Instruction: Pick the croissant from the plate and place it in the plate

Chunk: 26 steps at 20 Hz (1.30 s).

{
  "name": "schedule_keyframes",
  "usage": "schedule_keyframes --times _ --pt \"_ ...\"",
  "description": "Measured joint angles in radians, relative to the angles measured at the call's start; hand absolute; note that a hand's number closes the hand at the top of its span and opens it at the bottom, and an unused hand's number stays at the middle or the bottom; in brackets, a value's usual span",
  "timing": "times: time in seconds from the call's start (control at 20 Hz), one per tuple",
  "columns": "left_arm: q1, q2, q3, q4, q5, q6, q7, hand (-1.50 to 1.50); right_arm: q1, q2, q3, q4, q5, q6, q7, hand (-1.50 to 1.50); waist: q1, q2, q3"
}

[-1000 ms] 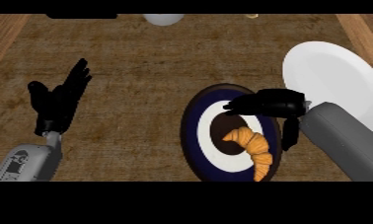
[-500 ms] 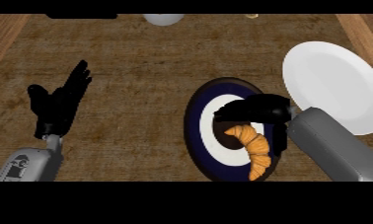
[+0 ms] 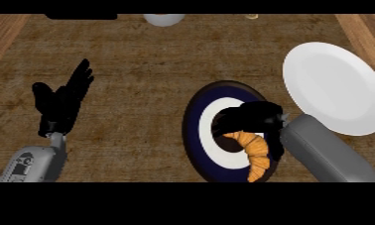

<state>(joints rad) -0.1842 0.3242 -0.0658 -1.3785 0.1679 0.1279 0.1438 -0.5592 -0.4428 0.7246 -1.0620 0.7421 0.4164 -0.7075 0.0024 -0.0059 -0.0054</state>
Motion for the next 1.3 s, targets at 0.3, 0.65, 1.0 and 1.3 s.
schedule_keyframes --times 0.3,0.65,1.0,1.3 --pt "0.012 -0.008 0.005 -0.019 -0.011 -0.009 0.006 0.00 0.014 -0.023 0.025 -0.040 0.033 -0.038 -0.071 1.50 0.004 -0.004 -0.002" --pt "0.023 -0.014 0.025 -0.020 -0.017 -0.022 0.003 0.00 0.043 -0.012 -0.002 -0.061 0.020 -0.054 -0.080 1.50 0.002 -0.005 -0.002" --pt "0.051 -0.010 0.050 -0.022 -0.017 -0.025 -0.005 0.00 0.220 -0.036 -0.138 -0.203 -0.015 -0.163 0.098 1.50 -0.036 -0.012 0.001" --pt "0.071 -0.009 0.063 -0.028 -0.018 -0.015 -0.008 0.00 0.399 -0.058 -0.290 -0.420 -0.054 -0.353 0.247 1.50 -0.068 -0.013 0.004"
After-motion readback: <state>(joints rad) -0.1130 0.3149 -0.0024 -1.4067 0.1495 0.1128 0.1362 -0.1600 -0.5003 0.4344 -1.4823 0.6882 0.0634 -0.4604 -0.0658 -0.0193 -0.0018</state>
